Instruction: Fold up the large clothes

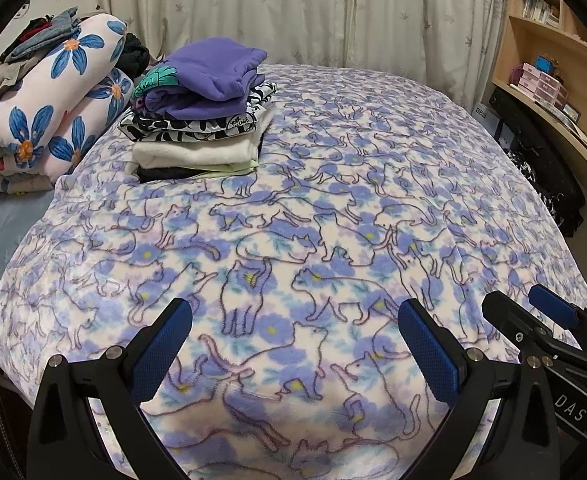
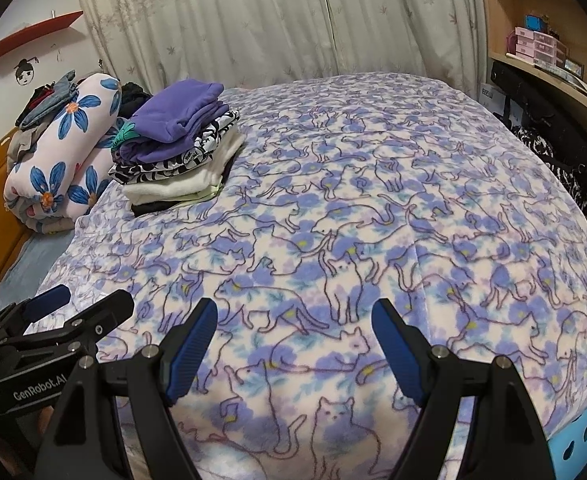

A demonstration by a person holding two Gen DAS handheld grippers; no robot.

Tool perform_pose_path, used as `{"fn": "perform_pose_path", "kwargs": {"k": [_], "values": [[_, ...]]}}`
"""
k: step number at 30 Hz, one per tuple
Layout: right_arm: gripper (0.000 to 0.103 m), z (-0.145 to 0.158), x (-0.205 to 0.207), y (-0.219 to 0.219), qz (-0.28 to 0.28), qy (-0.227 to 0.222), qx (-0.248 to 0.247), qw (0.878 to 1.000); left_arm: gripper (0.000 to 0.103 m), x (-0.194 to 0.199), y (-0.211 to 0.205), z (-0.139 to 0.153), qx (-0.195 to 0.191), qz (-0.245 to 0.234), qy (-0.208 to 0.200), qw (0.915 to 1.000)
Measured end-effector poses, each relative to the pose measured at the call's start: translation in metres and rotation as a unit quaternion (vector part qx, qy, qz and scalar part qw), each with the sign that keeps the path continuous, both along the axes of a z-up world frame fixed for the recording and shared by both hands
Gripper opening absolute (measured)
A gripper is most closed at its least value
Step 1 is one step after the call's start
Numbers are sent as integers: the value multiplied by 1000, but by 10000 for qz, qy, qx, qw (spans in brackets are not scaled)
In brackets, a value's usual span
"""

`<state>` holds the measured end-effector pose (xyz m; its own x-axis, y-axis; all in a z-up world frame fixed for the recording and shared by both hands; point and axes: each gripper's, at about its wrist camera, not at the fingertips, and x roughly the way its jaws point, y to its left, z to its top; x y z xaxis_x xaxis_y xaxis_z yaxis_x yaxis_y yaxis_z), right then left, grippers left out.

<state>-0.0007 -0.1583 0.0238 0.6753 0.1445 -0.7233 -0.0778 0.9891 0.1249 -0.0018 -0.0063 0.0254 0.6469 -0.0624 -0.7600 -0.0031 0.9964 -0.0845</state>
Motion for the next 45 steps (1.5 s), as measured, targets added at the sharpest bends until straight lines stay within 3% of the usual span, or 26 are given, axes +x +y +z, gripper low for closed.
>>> {"fn": "perform_pose_path", "kwargs": {"k": [45], "values": [[80, -12, 1, -4, -106, 116, -26, 9999, 102, 5, 2, -20, -7, 57, 233, 9997]]}}
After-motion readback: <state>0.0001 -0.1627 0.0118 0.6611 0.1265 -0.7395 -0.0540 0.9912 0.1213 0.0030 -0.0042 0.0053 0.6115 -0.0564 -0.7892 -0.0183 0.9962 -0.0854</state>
